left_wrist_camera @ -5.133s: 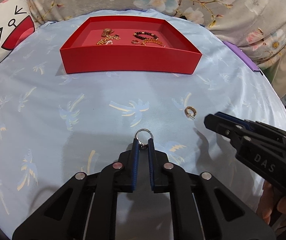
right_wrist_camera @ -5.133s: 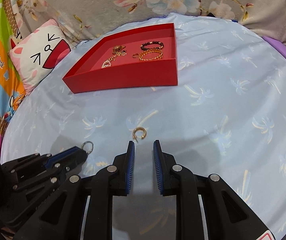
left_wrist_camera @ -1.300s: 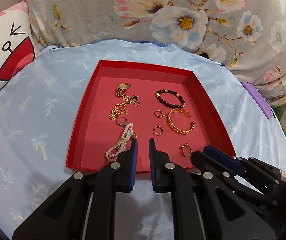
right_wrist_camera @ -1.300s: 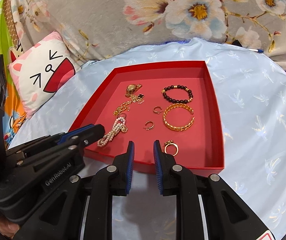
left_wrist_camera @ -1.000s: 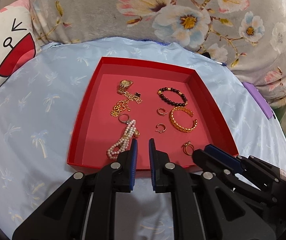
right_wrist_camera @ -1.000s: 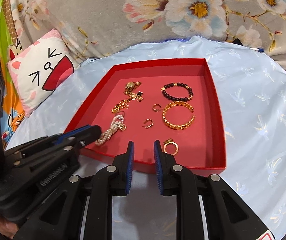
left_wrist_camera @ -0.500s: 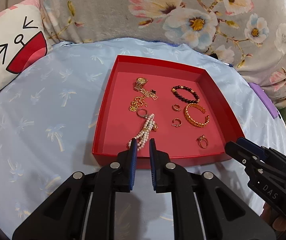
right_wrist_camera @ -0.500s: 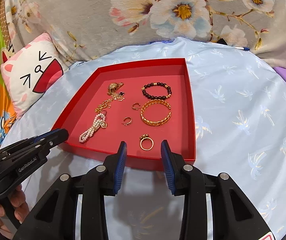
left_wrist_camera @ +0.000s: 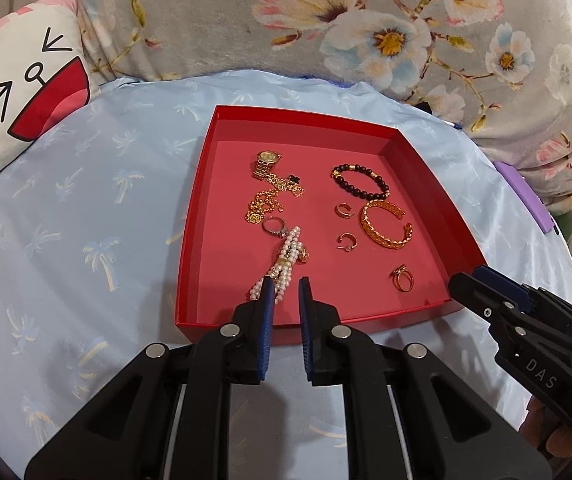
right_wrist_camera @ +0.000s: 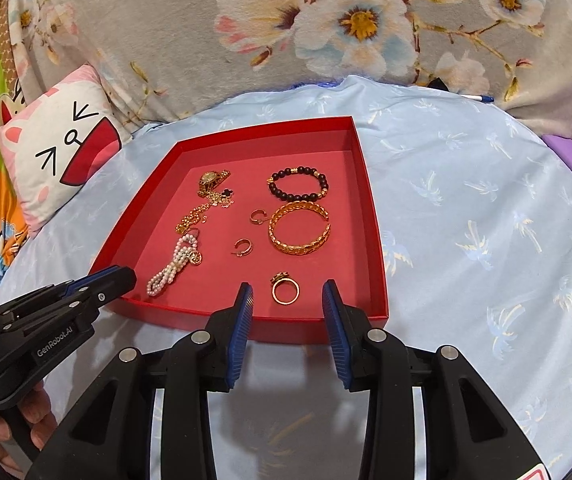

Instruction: Organize jewelry

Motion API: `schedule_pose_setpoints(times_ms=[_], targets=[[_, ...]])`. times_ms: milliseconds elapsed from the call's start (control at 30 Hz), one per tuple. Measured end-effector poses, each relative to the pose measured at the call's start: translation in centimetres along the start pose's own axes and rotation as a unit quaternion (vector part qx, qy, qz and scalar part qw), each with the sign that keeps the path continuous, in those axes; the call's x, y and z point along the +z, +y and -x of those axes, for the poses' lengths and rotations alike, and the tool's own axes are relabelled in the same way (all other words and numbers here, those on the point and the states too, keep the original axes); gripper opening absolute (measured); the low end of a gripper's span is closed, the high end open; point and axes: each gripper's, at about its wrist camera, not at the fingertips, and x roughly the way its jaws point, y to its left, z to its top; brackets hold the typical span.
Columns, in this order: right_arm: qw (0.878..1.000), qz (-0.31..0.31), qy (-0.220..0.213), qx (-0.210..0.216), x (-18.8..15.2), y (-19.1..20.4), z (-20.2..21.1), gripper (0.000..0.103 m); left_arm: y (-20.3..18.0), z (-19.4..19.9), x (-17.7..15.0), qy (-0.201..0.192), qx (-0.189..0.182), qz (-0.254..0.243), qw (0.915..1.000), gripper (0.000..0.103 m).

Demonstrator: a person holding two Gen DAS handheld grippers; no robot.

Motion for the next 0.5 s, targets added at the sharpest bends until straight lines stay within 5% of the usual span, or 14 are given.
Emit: schedule_pose_setpoints(times_ms=[400, 500], targets=[[1.0, -0.017, -0.004, 0.009, -0.1, 0.2, 0.9, 0.042, 0.0, 0.1, 0.1, 0.003, 0.012, -0.004, 0.9999, 0.012], [1.0, -0.013, -0.021, -0.003, -0.4, 0.5, 2.6, 0.053, -0.3, 1.3, -0.2, -0.003, 0.017, -0.004, 0.9998, 0.033]])
